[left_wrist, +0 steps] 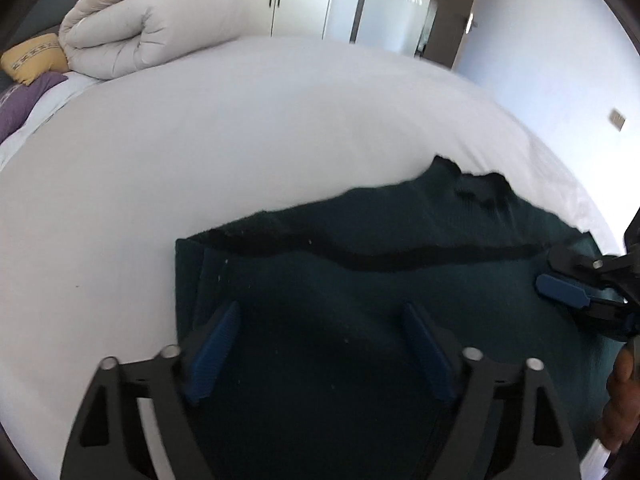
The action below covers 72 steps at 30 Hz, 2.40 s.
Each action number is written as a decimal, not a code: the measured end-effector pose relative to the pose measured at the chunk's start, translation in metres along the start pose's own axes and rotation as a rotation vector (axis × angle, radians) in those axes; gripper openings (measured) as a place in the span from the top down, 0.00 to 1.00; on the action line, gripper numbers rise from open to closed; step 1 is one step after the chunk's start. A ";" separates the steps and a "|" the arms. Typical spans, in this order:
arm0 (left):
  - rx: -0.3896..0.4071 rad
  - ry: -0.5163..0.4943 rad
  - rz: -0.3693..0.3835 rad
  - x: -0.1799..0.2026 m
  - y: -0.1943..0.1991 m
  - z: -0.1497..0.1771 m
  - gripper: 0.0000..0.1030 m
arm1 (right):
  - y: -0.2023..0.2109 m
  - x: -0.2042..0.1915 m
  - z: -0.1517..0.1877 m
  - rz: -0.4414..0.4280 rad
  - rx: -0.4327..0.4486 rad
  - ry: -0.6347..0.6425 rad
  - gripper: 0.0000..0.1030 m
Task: Fold small clothes
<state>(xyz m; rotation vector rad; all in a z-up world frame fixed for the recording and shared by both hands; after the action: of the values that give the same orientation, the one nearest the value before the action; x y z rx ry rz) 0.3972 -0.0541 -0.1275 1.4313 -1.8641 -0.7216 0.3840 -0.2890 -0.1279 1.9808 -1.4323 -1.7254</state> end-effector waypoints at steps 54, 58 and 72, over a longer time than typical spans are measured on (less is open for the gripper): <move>0.112 -0.115 -0.135 0.026 0.101 0.026 0.05 | 0.163 -0.012 0.094 0.015 0.181 0.103 0.40; 0.119 -0.120 -0.151 0.020 0.118 0.032 0.05 | 0.165 -0.029 0.104 0.002 0.165 0.127 0.40; -0.093 0.207 0.065 -0.053 0.085 0.084 0.02 | 0.135 -0.053 0.108 0.000 0.080 0.170 0.40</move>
<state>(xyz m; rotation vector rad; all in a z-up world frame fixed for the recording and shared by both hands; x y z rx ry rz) 0.2899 0.0205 -0.1247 1.3268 -1.6882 -0.5969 0.2267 -0.2746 -0.0392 2.1106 -1.4635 -1.4805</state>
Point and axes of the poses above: each gripper's, at about its wrist camera, not at the fingertips, and y roughly against the way its jaws point, x to its right, z to its underside, the point moved 1 cm from there along -y, roughly the way its jaws point, and after that the axes turned 1 degree about z, right-handed, at the moved point
